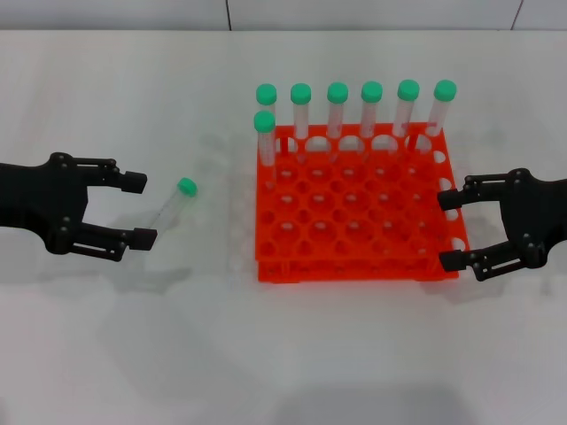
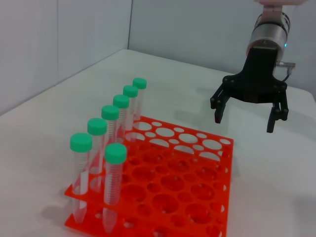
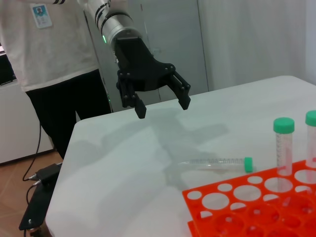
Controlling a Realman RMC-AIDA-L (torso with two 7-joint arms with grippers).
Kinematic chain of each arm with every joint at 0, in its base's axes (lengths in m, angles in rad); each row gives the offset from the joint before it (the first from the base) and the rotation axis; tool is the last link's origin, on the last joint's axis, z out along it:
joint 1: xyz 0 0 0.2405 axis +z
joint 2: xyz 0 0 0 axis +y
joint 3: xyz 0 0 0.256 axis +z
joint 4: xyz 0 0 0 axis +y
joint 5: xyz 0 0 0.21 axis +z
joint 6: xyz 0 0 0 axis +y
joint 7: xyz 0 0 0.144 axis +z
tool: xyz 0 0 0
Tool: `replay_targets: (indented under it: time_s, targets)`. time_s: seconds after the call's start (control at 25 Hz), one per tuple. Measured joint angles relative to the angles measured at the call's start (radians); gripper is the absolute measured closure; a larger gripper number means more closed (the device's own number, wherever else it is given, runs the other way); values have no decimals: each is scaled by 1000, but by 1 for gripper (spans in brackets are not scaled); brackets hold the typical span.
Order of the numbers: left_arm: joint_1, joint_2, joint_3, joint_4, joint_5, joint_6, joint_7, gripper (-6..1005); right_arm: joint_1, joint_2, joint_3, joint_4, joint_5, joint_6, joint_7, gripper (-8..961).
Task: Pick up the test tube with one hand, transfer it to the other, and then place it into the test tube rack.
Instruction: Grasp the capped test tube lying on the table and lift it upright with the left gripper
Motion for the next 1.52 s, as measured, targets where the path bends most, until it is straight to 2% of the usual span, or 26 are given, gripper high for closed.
replay_targets:
  time_s: [0.56, 0.68, 0.8, 0.92, 1.04, 1.28, 1.4, 1.52]
  targets:
    - [1, -5, 1, 6, 0, -9, -21, 160, -2, 7, 4, 0, 0, -2, -4, 85]
    - [7, -17, 2, 64, 7, 8, -102, 161, -3, 8, 5, 0, 2, -5, -4, 85]
    - [23, -42, 4, 177, 36, 23, -244, 162, -3, 10, 7, 0, 2, -7, -7, 85]
    - [31, -67, 12, 286, 92, 34, -405, 163, -7, 12, 8, -4, 4, -8, -15, 85]
    - [21, -81, 16, 346, 161, 41, -535, 164, -20, 19, 8, -25, 7, -8, -16, 85]
    - [-34, -85, 25, 400, 316, 39, -767, 166, -38, 32, 9, -51, 8, -2, -18, 84]
    - [-61, -86, 58, 399, 389, 14, -844, 167, -39, 35, 9, -51, 8, -1, -21, 84]
    - [-70, -95, 127, 391, 439, -42, -909, 168, -39, 41, 9, -51, 9, -1, -32, 84]
